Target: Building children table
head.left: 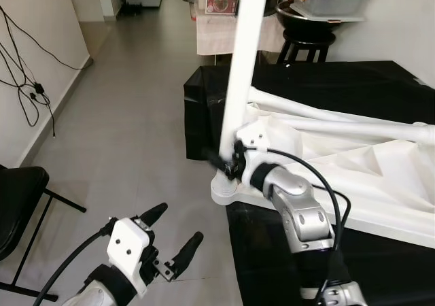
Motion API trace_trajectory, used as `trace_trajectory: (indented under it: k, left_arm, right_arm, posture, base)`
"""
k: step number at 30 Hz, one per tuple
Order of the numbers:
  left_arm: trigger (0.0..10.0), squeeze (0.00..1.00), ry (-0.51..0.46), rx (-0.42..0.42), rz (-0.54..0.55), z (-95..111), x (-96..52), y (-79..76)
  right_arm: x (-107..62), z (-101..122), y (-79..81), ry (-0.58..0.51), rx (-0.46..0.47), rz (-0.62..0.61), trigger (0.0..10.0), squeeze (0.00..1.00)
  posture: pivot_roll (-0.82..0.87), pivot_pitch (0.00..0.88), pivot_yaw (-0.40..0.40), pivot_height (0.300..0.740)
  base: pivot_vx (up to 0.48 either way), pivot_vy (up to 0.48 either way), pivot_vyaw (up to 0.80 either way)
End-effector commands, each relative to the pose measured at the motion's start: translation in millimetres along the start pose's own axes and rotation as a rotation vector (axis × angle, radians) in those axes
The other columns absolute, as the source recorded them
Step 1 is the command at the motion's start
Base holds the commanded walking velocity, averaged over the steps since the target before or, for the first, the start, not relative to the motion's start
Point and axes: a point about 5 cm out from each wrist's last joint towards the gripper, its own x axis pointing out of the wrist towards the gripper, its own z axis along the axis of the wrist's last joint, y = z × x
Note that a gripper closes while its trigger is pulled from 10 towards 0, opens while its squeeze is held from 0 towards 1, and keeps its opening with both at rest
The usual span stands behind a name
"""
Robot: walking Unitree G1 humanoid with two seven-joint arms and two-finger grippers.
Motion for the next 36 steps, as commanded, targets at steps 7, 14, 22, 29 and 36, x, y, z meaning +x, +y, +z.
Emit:
trace_trajectory:
  k: [7, 14, 22, 29, 36]
  left_arm:
    - [10.0, 0.00, 0.019, -0.009, -0.011, -4, -0.6, -2.1]
    - [10.0, 0.00, 0.018, -0.009, -0.008, -3, -1.7, -4.0]
    - [10.0, 0.00, 0.020, -0.010, -0.010, -3, -3.1, -6.3]
    - [10.0, 0.00, 0.015, -0.021, -0.011, -1, -2.2, -10.4]
    - [10.0, 0.00, 0.006, -0.023, -0.006, -1, -0.7, -7.5]
  right_arm:
    - [6.2, 25, 9.9, -0.083, -0.073, 0.237, 10.0, 1.00]
    - [8.2, 34, 7.5, -0.087, -0.169, 0.566, 10.0, 1.00]
    - [17.4, 41, 8.4, -0.032, -0.239, 0.798, 10.0, 0.06]
    - [18.2, 41, -5.5, -0.039, -0.156, 0.792, 0.0, 0.00]
    - [-30.6, 22, -29.8, -0.017, -0.122, 0.463, 0.0, 0.00]
  posture:
    - [-0.06, 0.094, -0.068, 0.740]
    - [-0.04, 0.095, -0.072, 0.740]
    - [-0.04, 0.099, -0.072, 0.740]
    - [-0.04, 0.123, -0.080, 0.740]
    - [-0.07, 0.124, -0.087, 0.740]
  base:
    - [0.000, 0.000, 0.00]
    - [0.000, 0.000, 0.00]
    - [0.000, 0.000, 0.00]
    - [0.000, 0.000, 0.00]
    - [0.000, 0.000, 0.00]
